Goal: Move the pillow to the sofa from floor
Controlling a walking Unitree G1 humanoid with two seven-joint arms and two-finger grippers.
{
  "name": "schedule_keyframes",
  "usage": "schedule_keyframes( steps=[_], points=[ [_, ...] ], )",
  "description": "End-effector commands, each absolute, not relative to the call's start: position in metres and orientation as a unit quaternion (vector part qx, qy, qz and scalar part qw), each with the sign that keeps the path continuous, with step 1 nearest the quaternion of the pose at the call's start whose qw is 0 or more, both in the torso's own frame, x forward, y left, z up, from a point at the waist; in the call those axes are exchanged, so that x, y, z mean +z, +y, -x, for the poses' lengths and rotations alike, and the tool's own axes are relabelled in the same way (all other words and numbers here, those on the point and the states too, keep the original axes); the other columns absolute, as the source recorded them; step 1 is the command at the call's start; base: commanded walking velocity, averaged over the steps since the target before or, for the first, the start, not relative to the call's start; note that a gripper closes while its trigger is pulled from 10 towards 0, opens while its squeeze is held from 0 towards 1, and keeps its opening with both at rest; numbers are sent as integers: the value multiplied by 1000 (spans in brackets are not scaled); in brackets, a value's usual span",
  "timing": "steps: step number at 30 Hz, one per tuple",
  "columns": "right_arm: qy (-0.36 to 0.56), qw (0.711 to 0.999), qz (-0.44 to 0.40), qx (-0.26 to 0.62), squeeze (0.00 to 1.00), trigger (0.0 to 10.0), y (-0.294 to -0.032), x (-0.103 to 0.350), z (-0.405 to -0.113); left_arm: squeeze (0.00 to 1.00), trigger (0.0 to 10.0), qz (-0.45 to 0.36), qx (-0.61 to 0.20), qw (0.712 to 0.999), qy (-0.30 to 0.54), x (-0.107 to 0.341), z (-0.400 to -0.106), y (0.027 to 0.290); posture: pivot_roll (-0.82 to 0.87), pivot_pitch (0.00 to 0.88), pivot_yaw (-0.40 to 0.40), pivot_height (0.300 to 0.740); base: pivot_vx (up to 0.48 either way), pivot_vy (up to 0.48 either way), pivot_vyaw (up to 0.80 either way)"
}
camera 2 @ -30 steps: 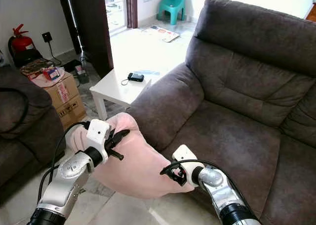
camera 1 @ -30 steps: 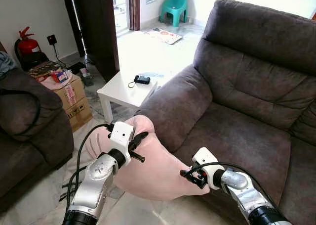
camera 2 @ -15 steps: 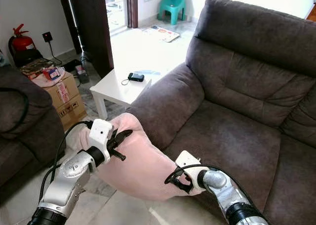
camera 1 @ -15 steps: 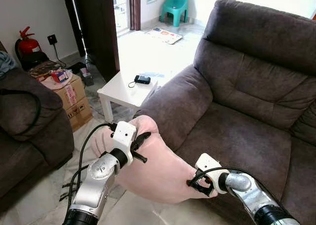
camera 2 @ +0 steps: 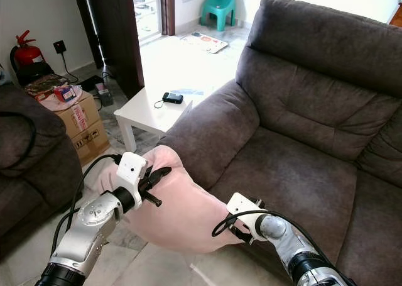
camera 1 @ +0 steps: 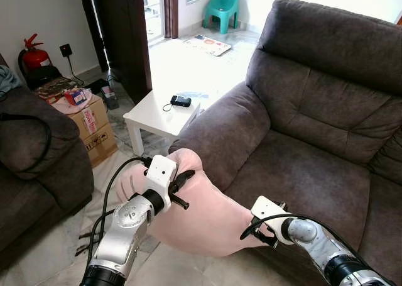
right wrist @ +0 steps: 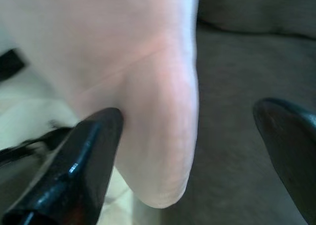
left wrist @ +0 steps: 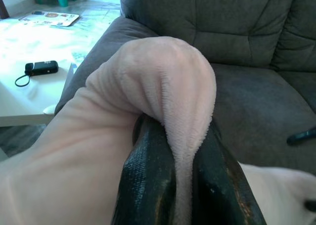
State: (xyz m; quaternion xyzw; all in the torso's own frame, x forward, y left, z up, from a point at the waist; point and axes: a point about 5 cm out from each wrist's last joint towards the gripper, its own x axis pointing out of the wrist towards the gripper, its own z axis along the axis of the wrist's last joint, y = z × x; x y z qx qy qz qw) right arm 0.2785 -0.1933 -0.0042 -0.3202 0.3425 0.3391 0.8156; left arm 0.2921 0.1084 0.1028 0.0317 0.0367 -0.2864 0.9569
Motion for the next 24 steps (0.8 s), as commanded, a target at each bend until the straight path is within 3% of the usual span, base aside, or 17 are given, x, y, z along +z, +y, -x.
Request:
schedule_keyframes(
  steps=[1, 12, 15, 24],
  points=[
    [352, 801, 319, 364, 0, 10000, -197, -7, -273, 0, 10000, -46, -308, 950, -32, 134, -298, 99, 121, 0, -81, 740, 0, 0, 0],
    [385, 768, 321, 399, 0, 10000, -200, -13, -265, 0, 10000, -49, -313, 948, -29, 133, -295, 97, 122, 0, -87, 740, 0, 0, 0],
    [418, 746, 347, 384, 0, 10000, -205, -22, -258, 0, 10000, -52, -313, 948, -30, 134, -295, 98, 126, 0, -88, 740, 0, 0, 0],
    [427, 740, 353, 382, 0, 10000, -202, -30, -251, 0, 10000, -50, -316, 947, -32, 135, -295, 96, 132, 0, -92, 740, 0, 0, 0]
  ],
)
